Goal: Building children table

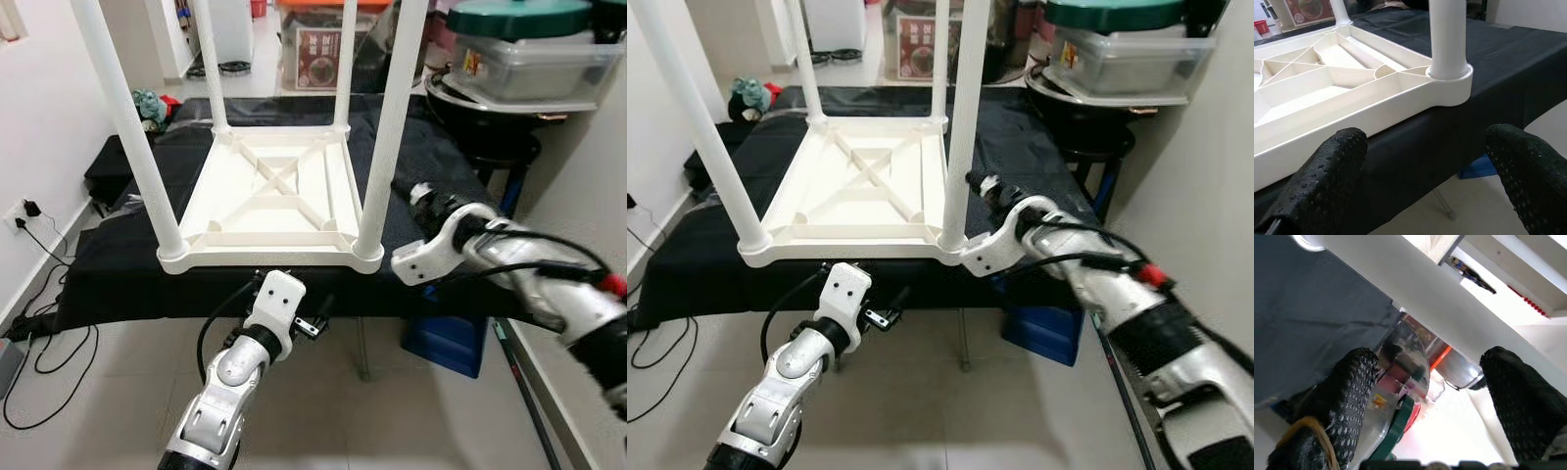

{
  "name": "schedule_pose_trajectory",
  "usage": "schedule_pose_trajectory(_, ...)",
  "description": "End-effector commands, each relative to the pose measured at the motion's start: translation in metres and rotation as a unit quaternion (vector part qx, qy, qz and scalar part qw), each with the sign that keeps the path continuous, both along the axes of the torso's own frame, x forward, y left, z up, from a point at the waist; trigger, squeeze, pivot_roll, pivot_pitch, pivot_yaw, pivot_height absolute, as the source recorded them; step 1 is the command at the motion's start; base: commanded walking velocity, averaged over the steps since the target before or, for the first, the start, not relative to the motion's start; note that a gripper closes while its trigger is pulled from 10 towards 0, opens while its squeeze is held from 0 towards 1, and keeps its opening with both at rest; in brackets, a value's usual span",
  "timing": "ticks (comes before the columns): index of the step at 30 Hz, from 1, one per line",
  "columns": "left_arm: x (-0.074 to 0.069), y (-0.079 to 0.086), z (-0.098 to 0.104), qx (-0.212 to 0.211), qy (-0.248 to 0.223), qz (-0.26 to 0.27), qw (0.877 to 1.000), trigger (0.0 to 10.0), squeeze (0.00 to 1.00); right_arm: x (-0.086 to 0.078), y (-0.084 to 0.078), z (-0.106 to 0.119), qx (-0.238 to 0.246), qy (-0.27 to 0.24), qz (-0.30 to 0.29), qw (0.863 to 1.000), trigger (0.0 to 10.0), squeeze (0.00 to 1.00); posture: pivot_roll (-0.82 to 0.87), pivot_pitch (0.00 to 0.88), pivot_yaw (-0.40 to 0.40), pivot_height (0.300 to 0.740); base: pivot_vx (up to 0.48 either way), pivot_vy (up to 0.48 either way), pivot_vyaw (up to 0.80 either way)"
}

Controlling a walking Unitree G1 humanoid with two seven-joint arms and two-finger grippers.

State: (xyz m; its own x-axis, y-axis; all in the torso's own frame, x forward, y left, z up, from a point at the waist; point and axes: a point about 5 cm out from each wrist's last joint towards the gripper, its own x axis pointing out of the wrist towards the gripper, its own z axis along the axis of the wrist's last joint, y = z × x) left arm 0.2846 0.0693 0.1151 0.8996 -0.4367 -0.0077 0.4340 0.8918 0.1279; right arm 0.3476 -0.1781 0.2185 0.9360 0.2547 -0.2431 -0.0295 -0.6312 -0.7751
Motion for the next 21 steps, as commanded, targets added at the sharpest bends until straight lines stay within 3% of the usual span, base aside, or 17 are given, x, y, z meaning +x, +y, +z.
schedule_pose_trajectory(1, 0.004, 0.002, -0.002, 0.000, 0.001, 0.005, 1.000, 10.0, 0.00, 0.002, 0.015, 0.006, -0.015, -0.036, 0.046, 0.998, 10.0, 0.00, 0.00, 0.000, 0.000, 0.740, 0.000, 0.000, 0.00)
schedule_pose_trajectory(2, 0.006, 0.002, -0.002, 0.002, -0.001, 0.005, 1.000, 10.0, 0.00, -0.001, 0.021, 0.006, -0.050, -0.045, 0.068, 0.995, 10.0, 0.00, -0.01, 0.000, 0.007, 0.740, 0.000, 0.000, 0.00)
schedule_pose_trajectory(4, 0.006, 0.002, -0.002, 0.002, -0.001, 0.005, 1.000, 10.0, 0.00, -0.001, 0.021, 0.006, -0.050, -0.045, 0.068, 0.995, 10.0, 0.00, -0.01, 0.000, 0.007, 0.740, 0.000, 0.000, 0.00)
schedule_pose_trajectory(8, 0.014, 0.002, -0.003, 0.007, -0.003, 0.007, 1.000, 10.0, 0.00, -0.005, 0.030, 0.003, -0.119, -0.036, 0.090, 0.988, 10.0, 0.00, -0.01, 0.000, 0.012, 0.740, 0.000, 0.000, 0.00)
schedule_pose_trajectory(13, 0.015, 0.002, -0.003, 0.008, -0.003, 0.007, 1.000, 10.0, 0.00, -0.005, 0.035, 0.007, -0.131, -0.044, 0.101, 0.985, 10.0, 0.00, -0.01, 0.000, 0.012, 0.740, 0.000, 0.000, 0.00)
schedule_pose_trajectory(16, 0.016, 0.002, -0.003, 0.007, -0.003, 0.008, 1.000, 10.0, 0.00, -0.002, 0.037, 0.008, -0.154, -0.038, 0.096, 0.983, 10.0, 0.00, -0.01, 0.000, 0.012, 0.740, 0.000, 0.000, 0.00)
schedule_pose_trajectory(21, 0.016, -0.001, -0.004, 0.003, -0.005, 0.004, 1.000, 10.0, 0.00, 0.021, 0.038, 0.012, -0.193, -0.042, 0.084, 0.977, 10.0, 0.00, 0.00, 0.000, -0.004, 0.740, 0.000, 0.000, 0.00)
